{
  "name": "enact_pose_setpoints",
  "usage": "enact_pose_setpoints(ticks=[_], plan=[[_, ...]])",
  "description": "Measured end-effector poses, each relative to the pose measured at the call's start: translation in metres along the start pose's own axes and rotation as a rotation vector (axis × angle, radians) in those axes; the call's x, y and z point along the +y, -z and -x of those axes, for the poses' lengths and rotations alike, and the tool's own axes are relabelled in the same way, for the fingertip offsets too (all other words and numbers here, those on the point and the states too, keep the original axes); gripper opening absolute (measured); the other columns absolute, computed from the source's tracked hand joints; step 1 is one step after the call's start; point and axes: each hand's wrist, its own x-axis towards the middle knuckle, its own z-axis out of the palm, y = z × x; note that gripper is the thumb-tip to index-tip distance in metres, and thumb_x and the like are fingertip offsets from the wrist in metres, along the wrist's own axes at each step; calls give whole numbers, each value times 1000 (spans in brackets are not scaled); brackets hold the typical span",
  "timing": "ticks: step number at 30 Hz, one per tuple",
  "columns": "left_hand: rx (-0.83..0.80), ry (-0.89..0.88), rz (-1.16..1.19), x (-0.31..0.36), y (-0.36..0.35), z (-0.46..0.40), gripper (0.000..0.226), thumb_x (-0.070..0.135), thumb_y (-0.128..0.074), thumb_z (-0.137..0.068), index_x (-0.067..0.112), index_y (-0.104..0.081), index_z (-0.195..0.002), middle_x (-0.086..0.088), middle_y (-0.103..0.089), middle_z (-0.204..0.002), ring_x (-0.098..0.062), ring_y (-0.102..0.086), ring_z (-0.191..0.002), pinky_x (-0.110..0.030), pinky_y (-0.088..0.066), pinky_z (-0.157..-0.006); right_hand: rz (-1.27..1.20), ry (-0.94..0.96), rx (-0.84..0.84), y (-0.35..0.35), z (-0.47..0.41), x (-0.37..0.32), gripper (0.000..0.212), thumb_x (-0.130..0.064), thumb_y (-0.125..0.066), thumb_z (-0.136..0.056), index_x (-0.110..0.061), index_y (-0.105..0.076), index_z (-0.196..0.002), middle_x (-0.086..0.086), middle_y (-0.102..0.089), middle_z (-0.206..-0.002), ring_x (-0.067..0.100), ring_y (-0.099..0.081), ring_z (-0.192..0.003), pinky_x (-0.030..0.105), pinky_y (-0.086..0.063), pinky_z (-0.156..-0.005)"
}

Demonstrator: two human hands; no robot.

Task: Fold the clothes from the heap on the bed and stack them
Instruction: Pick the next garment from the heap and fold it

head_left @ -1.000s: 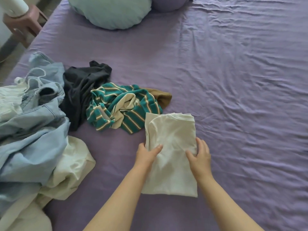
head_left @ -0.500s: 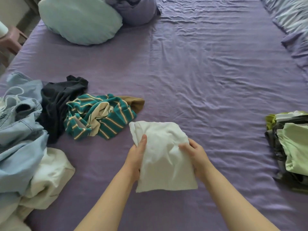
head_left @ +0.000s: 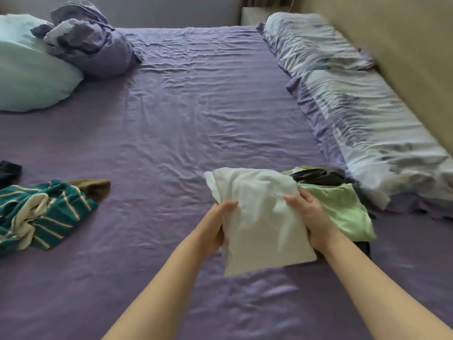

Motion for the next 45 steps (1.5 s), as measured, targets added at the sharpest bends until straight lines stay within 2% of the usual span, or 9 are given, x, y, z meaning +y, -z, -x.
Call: enact_pose_setpoints(ticks=[2, 6, 9, 12, 15, 19, 24, 32, 45], plan=[[-48, 12, -32, -4, -35, -21, 43, 23, -53, -91, 20, -50, -134, -9, -68, -118, -27, -66, -104, -39, -54, -85, 24, 32, 34, 38, 1, -16, 27, -11, -59, -88, -25, -69, -108, 7, -73, -94, 21, -69, -77, 32, -57, -62], [-113, 36, -48, -11, -93, -59, 38, 19, -53, -90, 24, -51, -128, -6, -72, -108, -21, -71, -89, -33, -58, -67, 28, 62, 143, 105, -3, -31, 27, -14, -59, -89, -26, -68, -111, 7, -72, -101, 22, -69, -84, 34, -59, -69], [-78, -18, -108, -26, -121, -88, 39, 19, -55, -91, 28, -47, -129, -1, -70, -110, -20, -70, -93, -34, -57, -71, 96, 73, 297, 144, -17, -20, 31, -15, -61, -90, -23, -64, -119, 5, -69, -112, 19, -67, -93, 35, -57, -80], [-44, -80, -355, -50, -128, -103, 72, 21, -72, -83, 33, -32, -141, 8, -59, -126, -17, -60, -112, -31, -53, -82, 395, 21, 403, 165, -31, 0, 51, -11, -62, -89, -15, -48, -138, 6, -58, -127, 21, -57, -112, 38, -47, -97], [14, -129, -737, -74, -122, -110, 109, 14, -78, -73, 30, -4, -152, 12, -35, -146, -13, -38, -133, -23, -36, -102, 608, -41, 451, 170, -38, 22, 53, -2, -62, -85, -8, -48, -135, 17, -61, -120, 25, -57, -101, 38, -46, -93], [194, -136, -1037, -87, -113, -112, 101, 21, -67, -80, 36, 3, -151, -3, -32, -147, -22, -41, -130, -27, -39, -93, 925, -79, 522, 164, -39, 41, 50, -9, -57, -85, -14, -47, -134, 12, -57, -125, 29, -53, -110, 33, -40, -81], [300, -165, -1186, -86, -108, -89, 74, 36, -56, -87, 35, -15, -148, -1, -52, -123, -22, -55, -109, -37, -49, -85, 1426, 68, 585, 141, -22, 38, 60, -5, -54, -84, -13, -38, -142, 16, -45, -136, 35, -42, -121, 42, -36, -97], [443, -22, -1264, -80, -25, -14, 43, 41, -49, -91, 30, -49, -133, 8, -62, -120, -15, -56, -113, -30, -46, -89, 1431, 362, 158, 30, 12, 66, 42, -20, -58, -89, -19, -54, -131, 1, -51, -132, 22, -48, -120, 35, -36, -97], [651, 169, -1240, -78, 169, 118, 39, 52, -46, -89, 32, -60, -119, 9, -63, -123, -15, -57, -115, -27, -44, -91, 1729, 242, -323, -157, 46, 162, 42, -48, -40, -93, -33, -43, -133, -14, -47, -134, 11, -44, -123, 27, -35, -97]])
